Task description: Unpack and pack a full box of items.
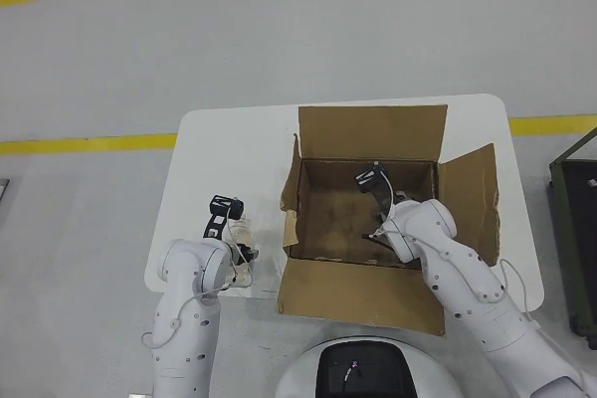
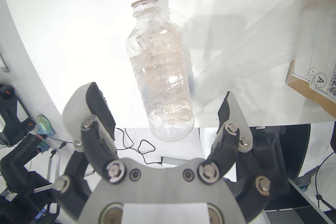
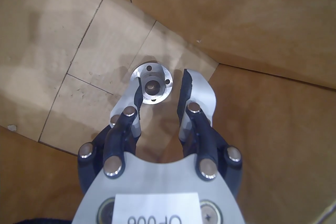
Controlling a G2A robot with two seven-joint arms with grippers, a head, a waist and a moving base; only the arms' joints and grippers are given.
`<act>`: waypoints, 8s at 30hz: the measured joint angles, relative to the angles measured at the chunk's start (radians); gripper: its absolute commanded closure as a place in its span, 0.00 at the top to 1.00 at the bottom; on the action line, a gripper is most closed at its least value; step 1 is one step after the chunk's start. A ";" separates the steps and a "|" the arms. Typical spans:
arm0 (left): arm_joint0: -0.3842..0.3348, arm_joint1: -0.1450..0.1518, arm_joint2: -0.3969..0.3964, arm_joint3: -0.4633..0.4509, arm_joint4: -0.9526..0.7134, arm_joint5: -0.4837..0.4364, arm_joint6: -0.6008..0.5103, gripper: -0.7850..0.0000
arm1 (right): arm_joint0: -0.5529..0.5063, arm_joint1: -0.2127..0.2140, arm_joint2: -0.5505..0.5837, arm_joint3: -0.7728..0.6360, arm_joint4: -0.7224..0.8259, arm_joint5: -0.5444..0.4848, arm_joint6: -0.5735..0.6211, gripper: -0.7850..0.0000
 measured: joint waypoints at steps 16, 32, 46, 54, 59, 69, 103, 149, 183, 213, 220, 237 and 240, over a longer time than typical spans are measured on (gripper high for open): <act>0.000 0.000 0.000 0.000 0.000 0.000 0.000 1.00 | 0.019 -0.017 -0.009 0.062 -0.004 0.001 -0.009 0.49; 0.000 0.000 0.000 0.000 0.000 0.000 0.000 1.00 | 0.039 -0.035 -0.012 0.130 -0.006 0.007 -0.021 0.40; 0.000 0.000 0.000 0.000 0.000 0.000 0.000 1.00 | 0.034 -0.046 -0.021 0.083 -0.013 -0.009 -0.016 0.00; 0.000 0.000 0.000 0.000 0.000 0.000 0.000 1.00 | -0.007 -0.051 -0.039 -0.019 -0.032 -0.027 -0.006 0.00; 0.000 0.000 0.000 0.000 0.000 0.000 0.000 1.00 | -0.024 -0.053 -0.035 -0.058 -0.033 -0.021 -0.026 0.00; 0.000 0.000 0.000 0.000 0.000 0.000 0.000 1.00 | -0.188 -0.029 0.155 -0.408 0.050 -0.005 -0.134 0.00; 0.000 0.000 0.000 0.000 0.000 0.000 0.000 1.00 | -0.305 -0.005 0.471 -0.744 0.270 -0.016 -0.361 0.00; 0.000 0.000 0.000 0.000 0.000 0.000 0.000 1.00 | -0.644 0.055 0.627 -0.492 0.105 -0.216 -0.163 0.00; 0.000 0.000 0.000 0.000 0.000 0.000 0.000 1.00 | -0.690 0.063 0.739 -0.551 0.248 0.003 -0.627 0.00; 0.014 0.003 -0.004 -0.007 0.013 0.004 0.027 1.00 | -0.571 0.078 0.728 -0.726 0.305 -0.047 -0.827 0.00; 0.025 0.010 -0.009 -0.001 0.056 0.020 0.042 1.00 | -0.541 0.081 0.691 -0.698 0.300 -0.051 -0.790 0.00; -0.028 0.010 0.036 0.164 0.121 0.081 0.091 0.00 | -0.526 0.090 0.689 -0.668 0.326 -0.053 -0.732 0.00; -0.036 0.010 0.036 0.186 0.114 0.079 0.088 0.00 | -0.526 0.092 0.694 -0.663 0.325 -0.047 -0.702 0.00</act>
